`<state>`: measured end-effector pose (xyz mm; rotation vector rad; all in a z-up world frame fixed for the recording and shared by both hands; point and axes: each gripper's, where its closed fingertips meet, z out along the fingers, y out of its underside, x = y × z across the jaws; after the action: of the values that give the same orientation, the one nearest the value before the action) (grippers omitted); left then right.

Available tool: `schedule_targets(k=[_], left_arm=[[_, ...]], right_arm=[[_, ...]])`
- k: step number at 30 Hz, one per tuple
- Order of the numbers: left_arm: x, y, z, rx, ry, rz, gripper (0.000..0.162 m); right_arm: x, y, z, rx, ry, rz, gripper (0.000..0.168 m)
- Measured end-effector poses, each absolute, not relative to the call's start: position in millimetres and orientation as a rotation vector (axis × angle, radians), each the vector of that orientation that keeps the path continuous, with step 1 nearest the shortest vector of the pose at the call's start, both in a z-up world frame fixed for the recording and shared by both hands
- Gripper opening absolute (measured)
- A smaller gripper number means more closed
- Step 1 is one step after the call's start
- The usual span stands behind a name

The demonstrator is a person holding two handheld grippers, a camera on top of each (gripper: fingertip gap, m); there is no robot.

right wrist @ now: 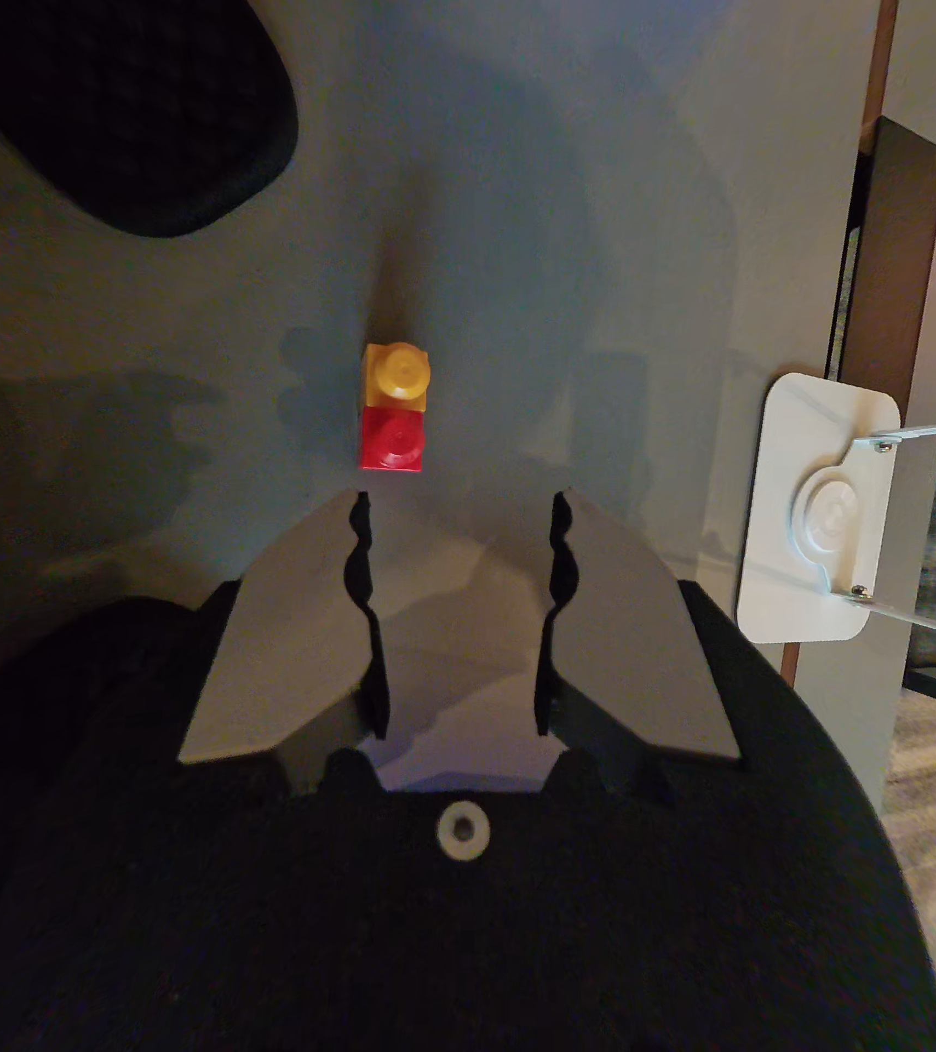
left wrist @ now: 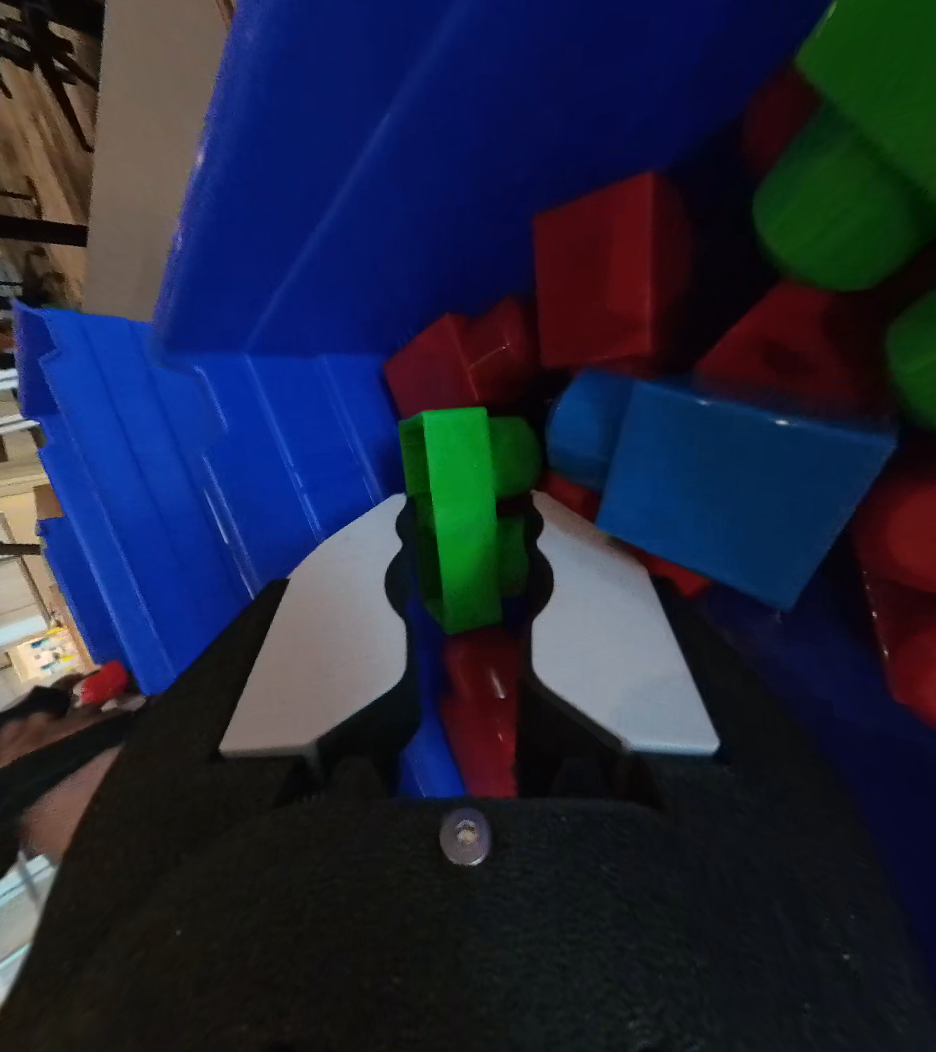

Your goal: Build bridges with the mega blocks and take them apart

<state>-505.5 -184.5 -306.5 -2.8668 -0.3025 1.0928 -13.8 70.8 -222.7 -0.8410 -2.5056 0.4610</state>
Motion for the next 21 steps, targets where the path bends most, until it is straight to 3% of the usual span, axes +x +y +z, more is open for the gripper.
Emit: schedule_targets(k=[7,13,21], left_arm=[[-496,-186,-287,-2.781,-0.418,1.09,0.029],[-461,-152,-225,-2.432,-0.472,0.971,0.03],[-309,-42,-120,-1.838,-0.204,0.236,0.029]], right_arm=[[-13,73,-220,-0.836,-2.493,0.468,0.061],[-13,69,-217,-0.806,-2.49,0.478,0.061],[-21,61,-198,-0.717,-2.399,0.6,0.058]])
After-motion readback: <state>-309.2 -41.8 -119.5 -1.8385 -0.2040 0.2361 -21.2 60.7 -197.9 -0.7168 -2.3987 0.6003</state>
